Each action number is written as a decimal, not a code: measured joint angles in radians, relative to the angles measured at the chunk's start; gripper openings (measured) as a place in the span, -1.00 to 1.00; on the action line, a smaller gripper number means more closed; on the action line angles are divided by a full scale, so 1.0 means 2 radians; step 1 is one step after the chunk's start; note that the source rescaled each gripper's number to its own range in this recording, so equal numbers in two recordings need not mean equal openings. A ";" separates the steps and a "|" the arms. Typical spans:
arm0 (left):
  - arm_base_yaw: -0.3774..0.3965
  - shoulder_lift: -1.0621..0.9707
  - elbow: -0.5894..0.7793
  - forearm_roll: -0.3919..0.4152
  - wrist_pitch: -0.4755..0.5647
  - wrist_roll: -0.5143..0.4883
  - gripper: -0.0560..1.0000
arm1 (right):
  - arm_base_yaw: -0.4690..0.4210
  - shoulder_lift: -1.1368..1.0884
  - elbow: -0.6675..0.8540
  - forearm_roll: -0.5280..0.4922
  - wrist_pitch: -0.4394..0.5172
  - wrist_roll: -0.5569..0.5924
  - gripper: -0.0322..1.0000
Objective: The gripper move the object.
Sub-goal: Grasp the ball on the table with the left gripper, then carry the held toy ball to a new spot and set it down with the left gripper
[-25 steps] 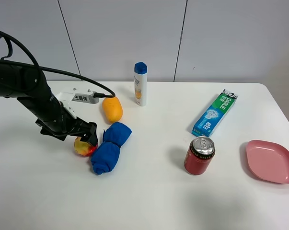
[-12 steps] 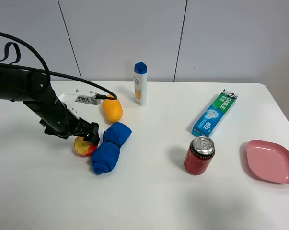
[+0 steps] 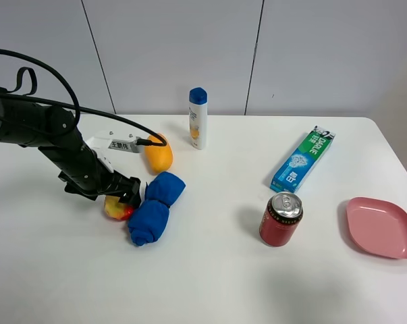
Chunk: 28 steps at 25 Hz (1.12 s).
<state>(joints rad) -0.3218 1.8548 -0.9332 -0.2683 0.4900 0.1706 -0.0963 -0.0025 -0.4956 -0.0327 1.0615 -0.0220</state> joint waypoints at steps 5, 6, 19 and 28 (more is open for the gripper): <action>0.000 0.013 0.000 0.000 -0.009 0.000 0.75 | 0.000 0.000 0.000 0.000 0.000 0.000 1.00; 0.000 0.015 0.000 -0.002 -0.009 0.000 0.51 | 0.000 0.000 0.000 0.000 0.000 0.000 1.00; -0.003 -0.010 -0.002 -0.028 -0.007 0.000 -0.87 | 0.000 0.000 0.000 0.000 0.000 0.000 1.00; -0.003 -0.100 -0.002 -0.028 0.020 0.000 -0.87 | 0.000 0.000 0.000 0.000 0.000 0.000 1.00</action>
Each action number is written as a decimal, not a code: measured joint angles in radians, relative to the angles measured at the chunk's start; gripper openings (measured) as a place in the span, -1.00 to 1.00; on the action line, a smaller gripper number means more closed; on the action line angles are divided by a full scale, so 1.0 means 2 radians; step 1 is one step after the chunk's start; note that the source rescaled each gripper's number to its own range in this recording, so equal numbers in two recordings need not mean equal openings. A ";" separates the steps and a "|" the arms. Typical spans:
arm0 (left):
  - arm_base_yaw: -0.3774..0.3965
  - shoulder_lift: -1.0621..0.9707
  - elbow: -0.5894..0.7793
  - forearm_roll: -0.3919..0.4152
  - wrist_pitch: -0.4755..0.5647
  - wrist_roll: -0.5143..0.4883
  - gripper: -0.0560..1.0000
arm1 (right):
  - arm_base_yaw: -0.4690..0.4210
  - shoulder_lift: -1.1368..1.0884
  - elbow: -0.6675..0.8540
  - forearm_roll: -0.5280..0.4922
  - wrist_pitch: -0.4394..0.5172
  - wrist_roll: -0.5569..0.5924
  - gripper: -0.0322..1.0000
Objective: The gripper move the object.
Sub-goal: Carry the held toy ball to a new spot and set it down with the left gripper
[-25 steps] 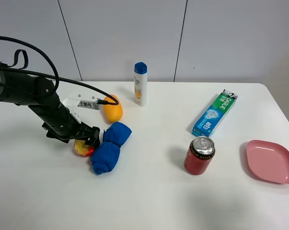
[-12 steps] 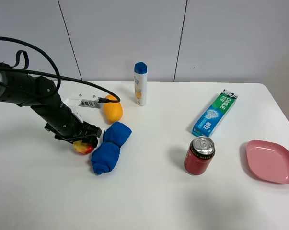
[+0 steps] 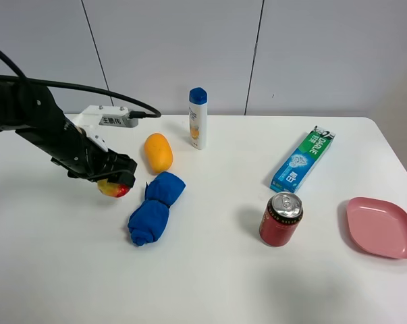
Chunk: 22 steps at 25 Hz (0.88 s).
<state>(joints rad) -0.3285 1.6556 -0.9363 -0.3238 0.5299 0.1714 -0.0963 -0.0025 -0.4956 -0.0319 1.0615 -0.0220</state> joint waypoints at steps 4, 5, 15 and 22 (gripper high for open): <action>0.000 -0.028 -0.014 -0.002 0.002 0.000 -0.87 | 0.000 0.000 0.000 0.000 0.000 0.000 1.00; 0.000 -0.028 -0.023 -0.002 0.004 0.000 -0.87 | 0.000 0.000 0.000 0.000 0.000 0.000 1.00; 0.001 0.056 -0.197 0.019 0.054 0.008 -0.87 | 0.000 0.000 0.000 0.000 0.000 0.000 1.00; 0.030 0.144 -0.297 0.026 0.057 0.017 -0.87 | 0.000 0.000 0.000 0.000 0.000 0.000 1.00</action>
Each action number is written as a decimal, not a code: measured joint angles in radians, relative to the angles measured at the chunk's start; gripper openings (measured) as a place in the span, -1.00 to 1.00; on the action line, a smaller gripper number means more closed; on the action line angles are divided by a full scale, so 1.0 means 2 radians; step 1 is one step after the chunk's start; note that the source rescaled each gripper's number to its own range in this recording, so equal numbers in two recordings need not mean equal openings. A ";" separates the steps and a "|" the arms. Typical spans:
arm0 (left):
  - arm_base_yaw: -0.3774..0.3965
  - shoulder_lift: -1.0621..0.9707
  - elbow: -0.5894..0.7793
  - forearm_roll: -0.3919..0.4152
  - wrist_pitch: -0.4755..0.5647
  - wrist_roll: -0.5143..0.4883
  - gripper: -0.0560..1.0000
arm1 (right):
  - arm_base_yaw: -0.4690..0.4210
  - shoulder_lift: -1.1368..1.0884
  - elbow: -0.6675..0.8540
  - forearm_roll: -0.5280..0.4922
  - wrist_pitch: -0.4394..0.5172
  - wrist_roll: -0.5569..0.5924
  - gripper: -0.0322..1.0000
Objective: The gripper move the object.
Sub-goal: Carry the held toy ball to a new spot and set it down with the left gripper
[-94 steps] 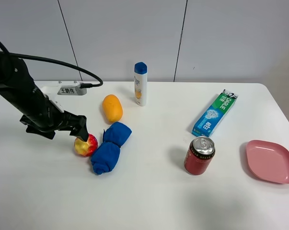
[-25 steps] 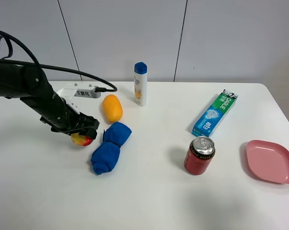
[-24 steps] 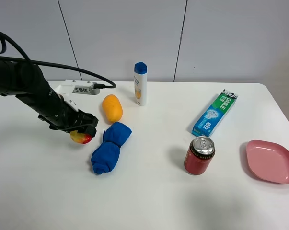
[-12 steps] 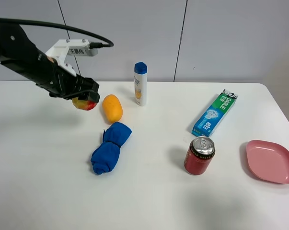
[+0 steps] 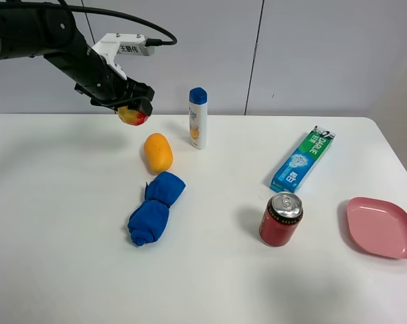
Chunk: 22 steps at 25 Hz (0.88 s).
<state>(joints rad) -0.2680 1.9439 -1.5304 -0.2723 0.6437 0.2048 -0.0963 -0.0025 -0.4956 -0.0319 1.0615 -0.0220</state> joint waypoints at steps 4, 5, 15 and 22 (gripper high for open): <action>0.021 0.036 -0.037 0.002 -0.037 0.000 -0.87 | 0.000 0.000 0.000 0.000 0.000 0.000 1.00; 0.025 0.045 -0.043 0.002 -0.049 0.000 -0.87 | 0.000 0.000 0.000 0.000 0.000 0.000 1.00; 0.035 0.132 -0.114 -0.011 -0.079 0.020 -0.87 | 0.000 0.000 0.000 0.000 0.000 0.000 1.00; 0.035 0.158 -0.118 -0.018 -0.103 0.022 -0.87 | 0.000 0.000 0.000 0.000 0.000 0.000 1.00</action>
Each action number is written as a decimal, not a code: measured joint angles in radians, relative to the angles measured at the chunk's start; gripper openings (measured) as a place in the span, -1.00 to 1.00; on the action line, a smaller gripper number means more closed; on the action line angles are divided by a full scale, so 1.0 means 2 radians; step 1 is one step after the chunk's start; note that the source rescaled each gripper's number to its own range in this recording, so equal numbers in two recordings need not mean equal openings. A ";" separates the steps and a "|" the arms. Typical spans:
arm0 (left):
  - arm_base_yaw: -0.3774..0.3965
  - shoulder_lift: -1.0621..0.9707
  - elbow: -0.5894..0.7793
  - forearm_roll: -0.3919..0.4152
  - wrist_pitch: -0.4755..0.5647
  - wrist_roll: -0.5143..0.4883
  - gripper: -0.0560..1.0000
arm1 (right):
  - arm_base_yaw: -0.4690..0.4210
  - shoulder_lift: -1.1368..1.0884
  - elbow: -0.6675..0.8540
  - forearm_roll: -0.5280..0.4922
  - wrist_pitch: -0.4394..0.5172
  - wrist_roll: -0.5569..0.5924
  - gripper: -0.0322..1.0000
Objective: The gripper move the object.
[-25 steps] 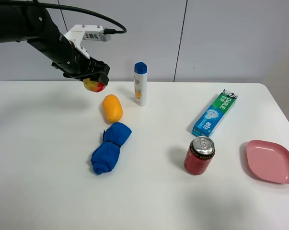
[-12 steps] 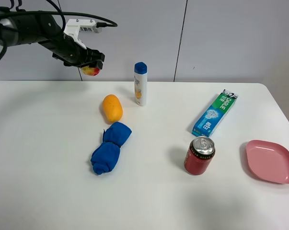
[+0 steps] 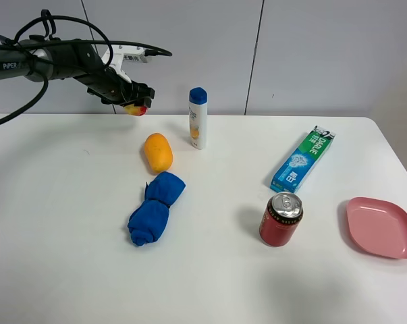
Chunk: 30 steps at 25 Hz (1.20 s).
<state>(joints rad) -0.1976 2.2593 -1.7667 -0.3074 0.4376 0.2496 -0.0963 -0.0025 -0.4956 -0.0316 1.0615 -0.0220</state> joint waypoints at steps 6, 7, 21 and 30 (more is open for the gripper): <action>0.000 0.015 0.000 -0.003 -0.011 0.000 -0.87 | 0.000 0.000 0.000 0.000 0.000 0.000 1.00; 0.000 0.015 0.000 -0.005 -0.013 0.000 -0.85 | 0.000 0.000 0.000 0.000 0.000 0.000 1.00; -0.011 0.016 -0.001 -0.020 -0.016 -0.025 0.33 | 0.000 0.000 0.000 0.000 0.000 0.000 1.00; -0.024 -0.060 -0.001 -0.017 0.059 -0.025 0.34 | 0.000 0.000 0.000 0.000 0.000 0.000 1.00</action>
<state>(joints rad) -0.2449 2.1396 -1.7679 -0.3419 0.5564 0.1999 -0.0963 -0.0025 -0.4956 -0.0308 1.0615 -0.0220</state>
